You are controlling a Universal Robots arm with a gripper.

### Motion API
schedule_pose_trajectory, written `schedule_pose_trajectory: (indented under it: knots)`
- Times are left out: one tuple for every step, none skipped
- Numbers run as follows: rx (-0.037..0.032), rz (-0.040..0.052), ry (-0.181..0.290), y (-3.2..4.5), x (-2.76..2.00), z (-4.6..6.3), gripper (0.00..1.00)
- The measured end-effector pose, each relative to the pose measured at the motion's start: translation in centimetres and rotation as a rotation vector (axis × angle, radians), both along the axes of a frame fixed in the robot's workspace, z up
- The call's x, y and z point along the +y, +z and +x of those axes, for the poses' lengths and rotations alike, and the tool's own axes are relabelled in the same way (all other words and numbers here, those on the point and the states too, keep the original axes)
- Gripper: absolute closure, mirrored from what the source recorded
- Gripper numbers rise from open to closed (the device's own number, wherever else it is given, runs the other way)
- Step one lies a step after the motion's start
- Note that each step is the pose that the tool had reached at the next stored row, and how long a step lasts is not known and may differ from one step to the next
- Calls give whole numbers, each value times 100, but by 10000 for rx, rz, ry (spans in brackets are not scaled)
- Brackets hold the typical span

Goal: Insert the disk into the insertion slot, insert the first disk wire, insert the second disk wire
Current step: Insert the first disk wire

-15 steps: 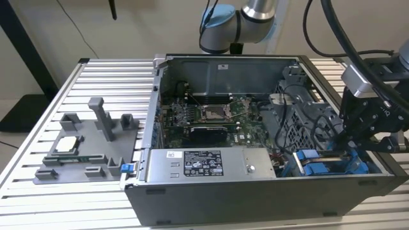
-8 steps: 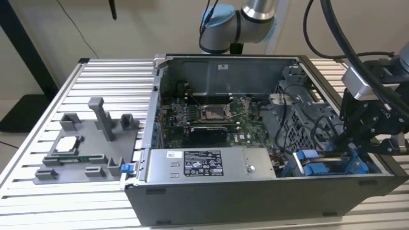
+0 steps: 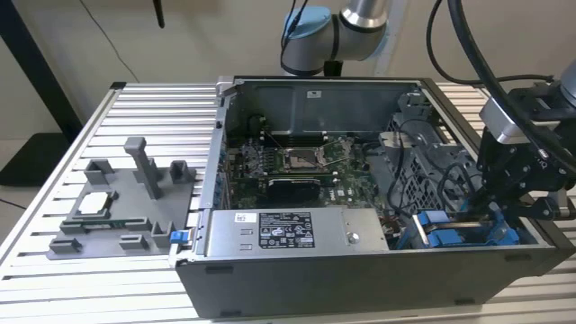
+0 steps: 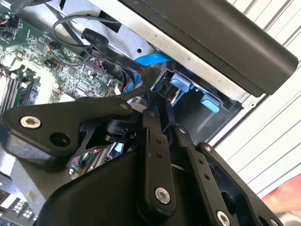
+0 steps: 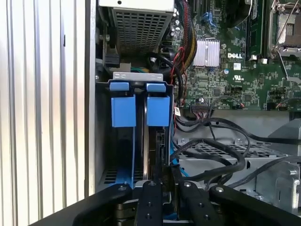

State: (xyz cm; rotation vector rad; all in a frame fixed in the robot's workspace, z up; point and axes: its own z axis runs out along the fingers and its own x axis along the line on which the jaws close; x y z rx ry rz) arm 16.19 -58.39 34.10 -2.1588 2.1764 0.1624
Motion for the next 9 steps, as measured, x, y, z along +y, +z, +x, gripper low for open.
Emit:
schedule_pose_trajectory:
  knots:
    - [0,15,0,-3,0,0,100]
    - [0,32,0,-6,0,0,100]
    - [-1,48,-1,-9,0,0,100]
    - [0,64,-1,-14,0,1,100]
    - [0,74,-2,-17,-1,2,100]
    - [-1,80,-1,-20,-3,4,100]
    - [-2,88,1,-25,-5,8,100]
    - [0,90,0,-27,-8,10,100]
    - [0,88,-1,-28,-10,12,100]
